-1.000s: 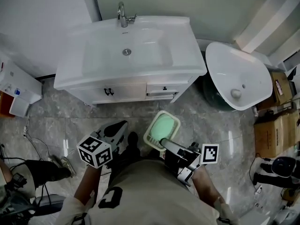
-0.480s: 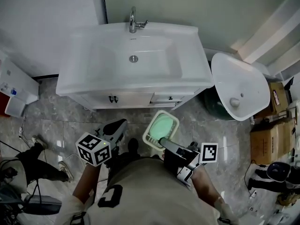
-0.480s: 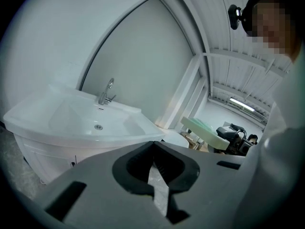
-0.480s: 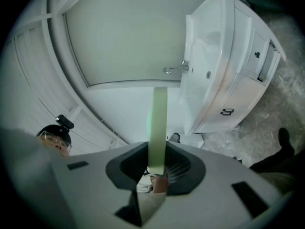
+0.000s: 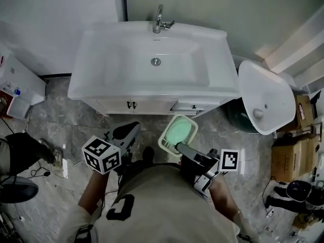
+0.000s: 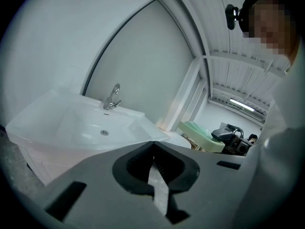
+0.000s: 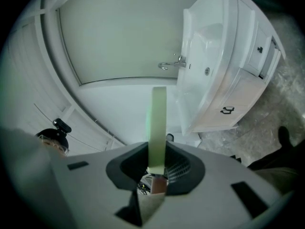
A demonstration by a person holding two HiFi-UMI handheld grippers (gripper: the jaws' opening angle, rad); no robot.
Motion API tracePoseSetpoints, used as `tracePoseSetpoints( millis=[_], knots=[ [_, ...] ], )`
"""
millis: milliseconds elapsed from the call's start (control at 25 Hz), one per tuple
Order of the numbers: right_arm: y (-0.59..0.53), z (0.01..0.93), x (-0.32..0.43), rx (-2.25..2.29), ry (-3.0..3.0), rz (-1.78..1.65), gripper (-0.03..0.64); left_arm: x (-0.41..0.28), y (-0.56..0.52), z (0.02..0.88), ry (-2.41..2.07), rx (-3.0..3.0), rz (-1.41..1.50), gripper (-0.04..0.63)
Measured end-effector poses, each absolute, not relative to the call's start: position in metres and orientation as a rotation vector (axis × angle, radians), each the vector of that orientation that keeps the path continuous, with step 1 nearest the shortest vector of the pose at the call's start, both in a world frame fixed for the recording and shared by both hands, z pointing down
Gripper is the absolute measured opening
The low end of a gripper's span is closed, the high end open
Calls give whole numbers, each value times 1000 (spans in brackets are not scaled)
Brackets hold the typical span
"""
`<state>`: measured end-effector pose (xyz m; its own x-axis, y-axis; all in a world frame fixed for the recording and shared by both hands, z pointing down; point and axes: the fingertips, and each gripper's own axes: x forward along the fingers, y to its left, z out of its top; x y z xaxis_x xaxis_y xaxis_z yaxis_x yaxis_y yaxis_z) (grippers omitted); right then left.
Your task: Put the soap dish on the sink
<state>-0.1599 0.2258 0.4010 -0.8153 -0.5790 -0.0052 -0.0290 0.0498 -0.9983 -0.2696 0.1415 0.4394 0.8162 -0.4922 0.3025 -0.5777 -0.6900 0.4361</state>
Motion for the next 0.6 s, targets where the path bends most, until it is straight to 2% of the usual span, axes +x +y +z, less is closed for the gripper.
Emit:
tracePoseSetpoints(
  millis=[320,600],
  knots=[
    [218,411,-184,-608,1922,-1860,69,-299,139,449,-829,2437,192,20],
    [216,417,-188,-589,1939,-1884,69,-293,145,454,-817,2433,214,20]
  ],
)
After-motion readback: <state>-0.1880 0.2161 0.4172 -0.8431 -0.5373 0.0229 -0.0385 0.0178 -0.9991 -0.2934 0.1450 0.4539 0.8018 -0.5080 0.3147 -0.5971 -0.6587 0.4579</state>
